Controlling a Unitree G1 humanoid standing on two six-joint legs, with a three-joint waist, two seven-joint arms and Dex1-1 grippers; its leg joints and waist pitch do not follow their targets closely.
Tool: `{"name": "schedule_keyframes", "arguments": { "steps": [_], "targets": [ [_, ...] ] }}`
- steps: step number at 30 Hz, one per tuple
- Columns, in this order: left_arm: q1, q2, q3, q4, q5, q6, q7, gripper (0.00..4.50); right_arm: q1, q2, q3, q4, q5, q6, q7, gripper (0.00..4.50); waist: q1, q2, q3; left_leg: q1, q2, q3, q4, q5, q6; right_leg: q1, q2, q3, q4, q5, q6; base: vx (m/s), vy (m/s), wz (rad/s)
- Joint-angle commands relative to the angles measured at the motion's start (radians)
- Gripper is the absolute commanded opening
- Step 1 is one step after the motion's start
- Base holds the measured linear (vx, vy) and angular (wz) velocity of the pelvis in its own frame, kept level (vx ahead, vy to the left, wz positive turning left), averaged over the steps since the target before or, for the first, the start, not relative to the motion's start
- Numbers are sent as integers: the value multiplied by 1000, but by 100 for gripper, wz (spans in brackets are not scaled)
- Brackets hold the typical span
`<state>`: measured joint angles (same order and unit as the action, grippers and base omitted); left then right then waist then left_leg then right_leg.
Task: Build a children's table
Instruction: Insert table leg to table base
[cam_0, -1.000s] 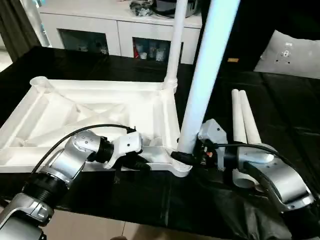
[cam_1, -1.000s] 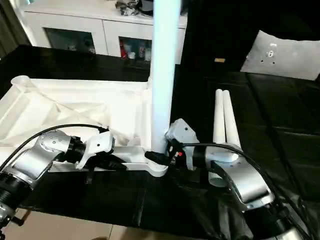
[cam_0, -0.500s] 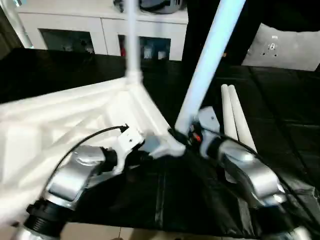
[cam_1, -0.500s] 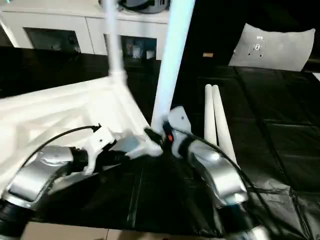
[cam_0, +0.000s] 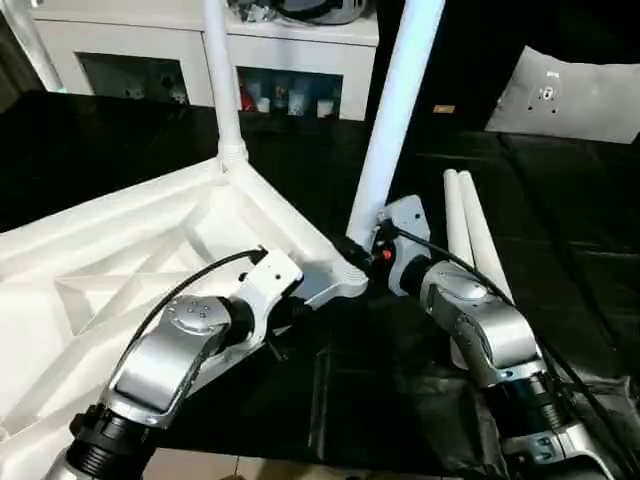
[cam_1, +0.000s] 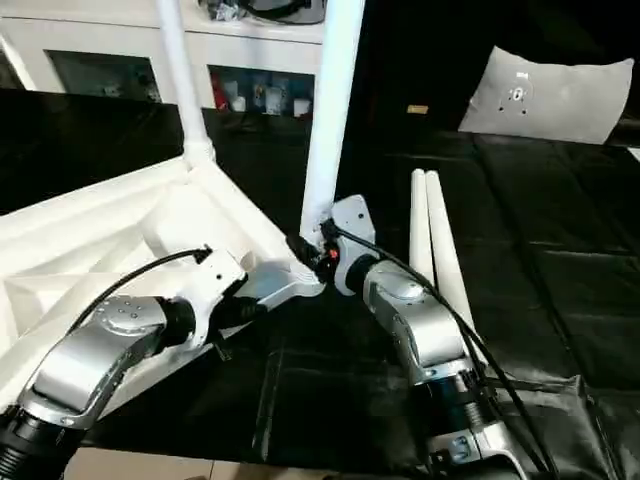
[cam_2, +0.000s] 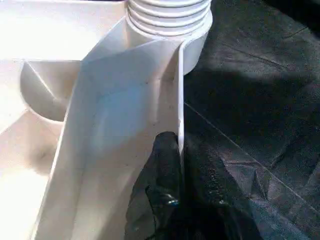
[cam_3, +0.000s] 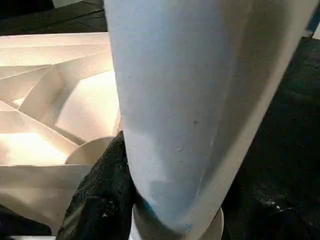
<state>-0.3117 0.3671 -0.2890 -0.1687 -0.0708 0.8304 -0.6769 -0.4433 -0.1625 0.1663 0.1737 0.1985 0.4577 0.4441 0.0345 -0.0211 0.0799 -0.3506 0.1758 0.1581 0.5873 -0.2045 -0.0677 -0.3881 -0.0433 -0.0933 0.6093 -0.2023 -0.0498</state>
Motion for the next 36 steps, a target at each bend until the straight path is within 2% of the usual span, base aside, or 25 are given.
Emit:
{"name": "schedule_keyframes", "arguments": {
  "steps": [1,6,7,8,10,11,12,15,19,22,23,26,28,30,33,34,35,36],
  "targets": [
    [-49,-22,-1,-129,-34,-29,-24,0,49,-14,48,128,-38,90,-2,189,10,10,-60,-4,57,-17,-65,-103,34,58,-109,75,-82,-222,-152,0,0,0],
    [-58,-12,-14,-109,-16,-30,-2,0,34,-21,39,164,-53,48,11,189,10,7,-66,-4,57,-16,-63,-87,36,59,-109,74,-78,-179,-164,0,0,0],
    [-58,-11,-14,-109,-16,-30,-3,0,34,-21,38,165,-53,46,11,245,10,6,-66,-5,57,-16,-62,-89,36,60,-110,74,-77,-180,-165,0,0,0],
    [-61,-5,-11,-101,-14,-36,-3,0,30,-20,32,174,-51,33,13,259,10,6,-67,-6,56,-16,-62,-91,35,61,-110,75,-78,-185,-163,0,0,0],
    [-65,-3,-6,-91,-14,-45,-2,0,27,-16,23,181,-51,25,6,259,11,4,-71,-3,57,-16,-60,-85,34,60,-109,74,-76,-176,-166,0,0,0],
    [-67,-2,-4,-85,-13,-51,-1,0,24,-13,16,186,-48,26,1,278,14,6,-71,-4,55,-14,-58,-75,36,60,-109,75,-75,-158,-175,0,0,0],
    [-69,2,-4,-81,-11,-55,-3,0,23,-11,12,189,-48,22,-2,278,14,4,-74,-6,56,-16,-58,-63,36,64,-109,75,-70,-137,-177,0,0,0],
    [-75,24,-10,-59,-2,-82,-17,0,19,-2,-5,195,-31,22,8,313,15,6,-75,-3,57,-15,-58,-64,39,62,-108,74,-70,-128,-180,0,0,0],
    [-78,38,-12,-40,-2,-106,-28,0,22,1,-12,194,-29,-13,11,347,24,8,-79,-3,58,-15,-56,-42,38,64,-109,73,-64,-87,-187,0,0,0],
    [-83,59,-19,-13,-1,-153,-54,0,35,-6,-14,173,-32,-45,12,357,31,8,-82,-3,58,-15,-55,-25,39,64,-108,74,-58,-44,-192,0,0,0],
    [-85,63,-22,-5,-1,-166,-62,0,37,-6,-18,169,-33,-48,7,379,33,8,-82,-2,57,-13,-54,-28,39,65,-110,75,-58,-37,-193,0,0,0],
    [-94,75,-17,26,-5,-194,-81,0,51,-10,-24,141,-32,-76,14,399,36,8,-81,-1,57,-13,-55,-38,36,64,-108,75,-59,-52,-190,0,0,0],
    [-101,95,-27,48,1,-217,-103,0,64,-14,-27,112,-15,-77,38,408,38,3,-81,-2,58,-13,-56,-45,34,66,-110,75,-60,-67,-182,0,0,0],
    [-103,117,-35,73,5,-252,-131,0,90,-15,-30,62,12,-58,63,426,40,7,-81,-2,57,-14,-57,-50,37,65,-109,75,-61,-83,-169,0,0,0],
    [-104,128,-32,98,2,-282,-153,0,126,-36,-9,19,-3,-83,77,439,45,7,-81,0,58,-14,-57,-50,34,63,-107,74,-62,-87,-161,0,0,0],
    [-106,130,-33,102,2,-286,-157,0,134,-41,-9,10,-2,-79,80,445,47,19,-80,2,59,-14,-56,-50,30,59,-108,74,-60,-80,-164,0,0,0],
    [-107,133,-34,107,1,-291,-165,0,145,-48,-10,-5,0,-77,82,445,48,14,-81,4,61,-13,-56,-56,28,60,-107,74,-61,-75,-167,0,0,0],
    [-108,134,-35,109,0,-293,-170,0,155,-54,-13,-18,1,-76,82,445,49,15,-81,3,60,-14,-57,-57,27,61,-107,74,-61,-73,-170,0,0,0]
  ]
}}
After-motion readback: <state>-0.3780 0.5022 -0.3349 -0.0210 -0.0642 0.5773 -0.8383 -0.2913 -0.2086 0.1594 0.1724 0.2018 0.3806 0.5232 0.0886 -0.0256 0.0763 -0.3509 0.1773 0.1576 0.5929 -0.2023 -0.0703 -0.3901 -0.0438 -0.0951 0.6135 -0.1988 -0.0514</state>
